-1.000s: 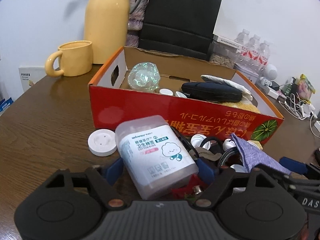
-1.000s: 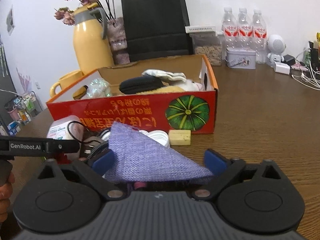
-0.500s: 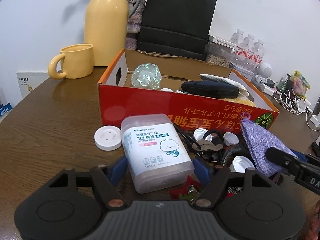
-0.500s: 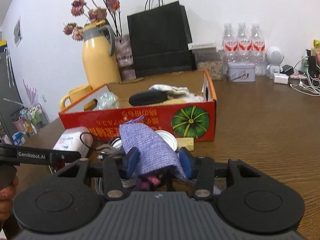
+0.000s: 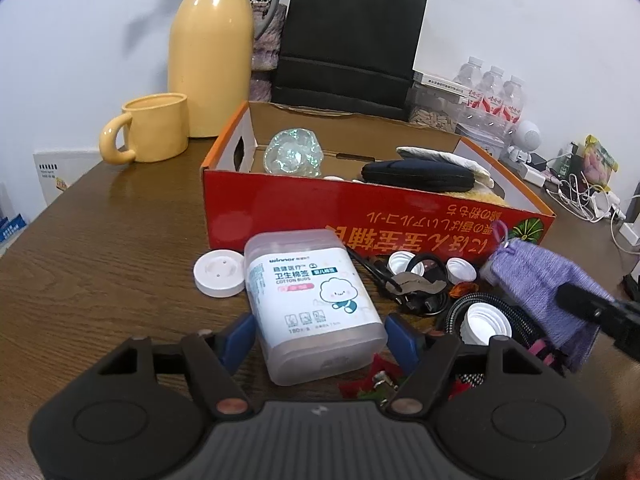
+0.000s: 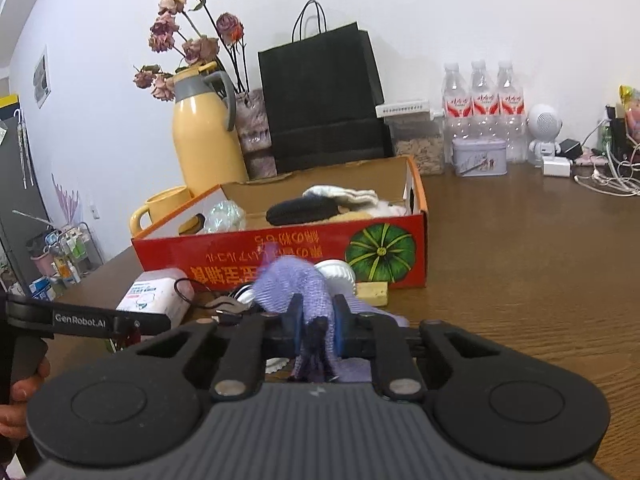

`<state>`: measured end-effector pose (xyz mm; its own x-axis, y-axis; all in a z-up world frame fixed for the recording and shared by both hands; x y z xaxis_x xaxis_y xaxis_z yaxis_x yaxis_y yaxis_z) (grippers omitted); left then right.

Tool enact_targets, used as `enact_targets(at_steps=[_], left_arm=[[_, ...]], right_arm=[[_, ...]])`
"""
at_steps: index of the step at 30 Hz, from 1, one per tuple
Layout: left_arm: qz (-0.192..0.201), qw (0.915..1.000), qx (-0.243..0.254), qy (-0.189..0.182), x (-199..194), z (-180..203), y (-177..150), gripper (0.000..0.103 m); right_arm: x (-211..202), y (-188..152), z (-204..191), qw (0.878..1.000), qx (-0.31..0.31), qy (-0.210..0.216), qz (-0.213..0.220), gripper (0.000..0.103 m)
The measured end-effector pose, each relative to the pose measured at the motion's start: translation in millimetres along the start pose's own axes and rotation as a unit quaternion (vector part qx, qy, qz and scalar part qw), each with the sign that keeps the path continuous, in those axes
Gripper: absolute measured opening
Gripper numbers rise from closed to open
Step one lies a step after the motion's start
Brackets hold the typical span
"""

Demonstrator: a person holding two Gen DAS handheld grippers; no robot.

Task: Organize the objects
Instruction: 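Lift the purple cloth with the right tool while the left tool lifts the tub toward the box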

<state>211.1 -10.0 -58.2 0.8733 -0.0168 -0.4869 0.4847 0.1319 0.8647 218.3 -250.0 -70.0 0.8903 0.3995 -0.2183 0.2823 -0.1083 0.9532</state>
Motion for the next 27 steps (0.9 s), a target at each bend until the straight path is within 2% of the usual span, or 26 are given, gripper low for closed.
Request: enact_targets(at_steps=[12,15,19,27], left_arm=[[0.041,0.9988,0.025,-0.008,-27.7,-1.6,9.7,0.068],[0.036,0.9990,0.025,-0.008,-29.4,-2.8,6.8,0.068],[0.011,0.9994,0.031,-0.008,-26.9,-5.8,-3.1,0.068],[-0.005,0.9994,0.015,0.031,-3.8,-12.0,-4.0,0.067]], right_arm=[[-16.5,16.2,-9.5,1.000,-0.015,-0.003,0.027,0.011],[-19.0,19.2,-10.2,0.999,-0.017,-0.007,0.032,0.011],[-23.0,19.8,-11.3,0.999,-0.020,-0.008,0.034,0.011],[-19.1,17.4,-14.6,0.999,-0.018,-0.009,0.027,0.011]])
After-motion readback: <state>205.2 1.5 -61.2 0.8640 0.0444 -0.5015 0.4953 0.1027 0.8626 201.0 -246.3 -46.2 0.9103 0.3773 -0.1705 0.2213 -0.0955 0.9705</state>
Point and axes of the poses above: each gripper's, at about its wrist camera, not at the fingertips, and x roughly the way its jaws point, z to its right, y to its top, the point moved 6 cm from there along x, roughly the way its jaws point, and after that the axes turned 11 degrees about z, right-handed, at the moved point
